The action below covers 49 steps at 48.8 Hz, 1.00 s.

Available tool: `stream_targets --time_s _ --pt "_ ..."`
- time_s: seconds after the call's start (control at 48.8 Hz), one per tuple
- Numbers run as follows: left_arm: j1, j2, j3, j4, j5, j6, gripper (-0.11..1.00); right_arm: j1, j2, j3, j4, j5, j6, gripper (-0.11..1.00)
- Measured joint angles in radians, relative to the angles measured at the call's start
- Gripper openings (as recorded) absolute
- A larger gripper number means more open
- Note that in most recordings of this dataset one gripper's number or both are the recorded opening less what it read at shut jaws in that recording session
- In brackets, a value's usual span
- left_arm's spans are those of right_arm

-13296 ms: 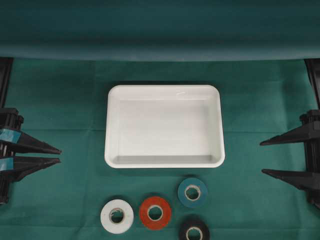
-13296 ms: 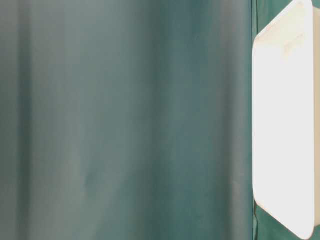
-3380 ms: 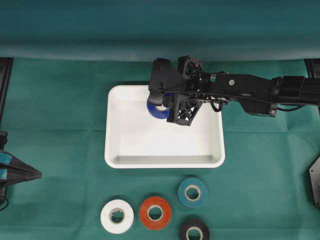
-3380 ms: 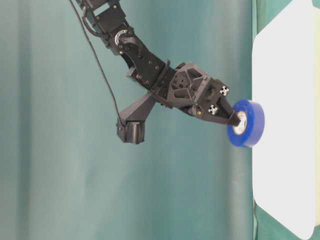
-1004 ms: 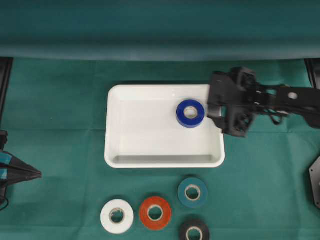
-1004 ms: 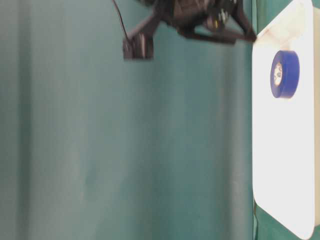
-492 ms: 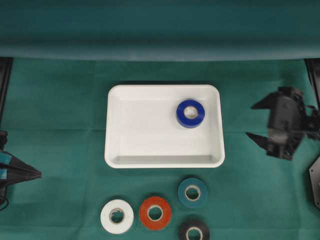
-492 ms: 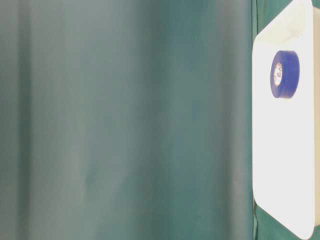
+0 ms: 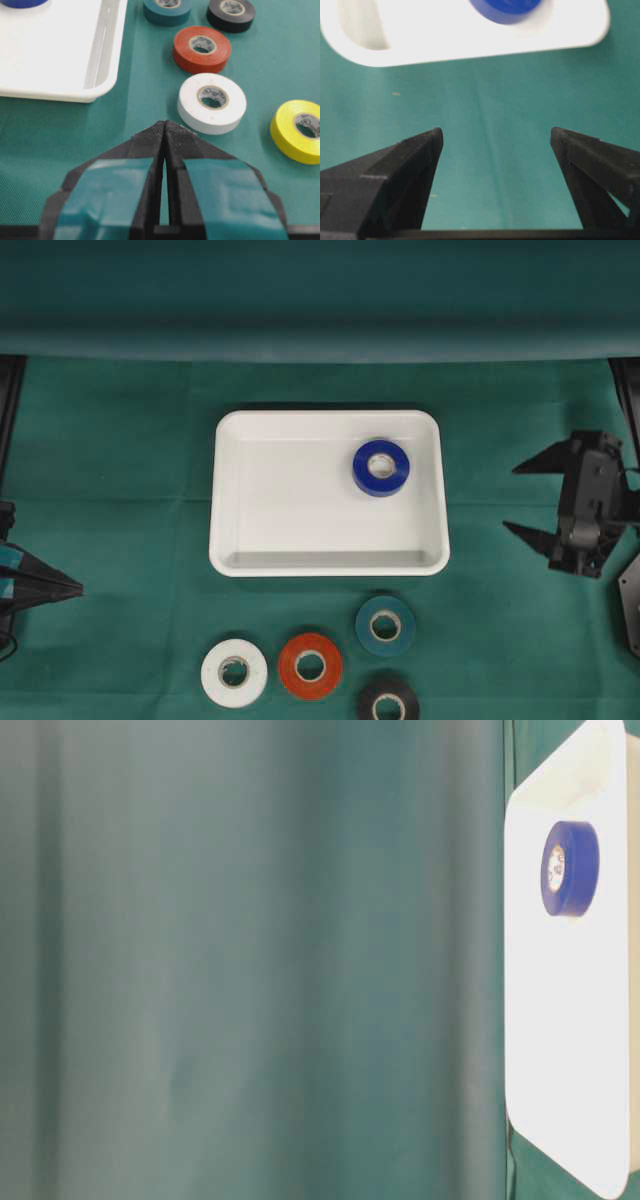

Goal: Put the tape into the white case with the right arm.
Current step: 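Open the right gripper and withdraw it to the right side, then move the right gripper down onto the black tape roll's core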

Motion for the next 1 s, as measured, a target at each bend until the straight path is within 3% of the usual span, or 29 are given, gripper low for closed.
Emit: stream_targets --time_s 0.225,0.512,0.738,1.004 --pt "0.0 0.0 0.0 0.002 0.002 0.002 0.0 0.169 -0.023 0.023 0.005 0.0 0.041 0.64" --pt "-0.002 0.0 0.0 0.0 0.002 0.0 0.0 0.376 -0.114 0.066 0.005 0.002 0.048 0.64" --pt "0.0 0.0 0.0 0.0 0.002 0.002 0.0 0.436 -0.15 0.097 0.005 0.008 0.046 0.64" --pt "-0.002 0.0 0.002 0.0 0.0 0.002 0.0 0.436 -0.149 0.098 0.005 0.014 0.048 0.64"
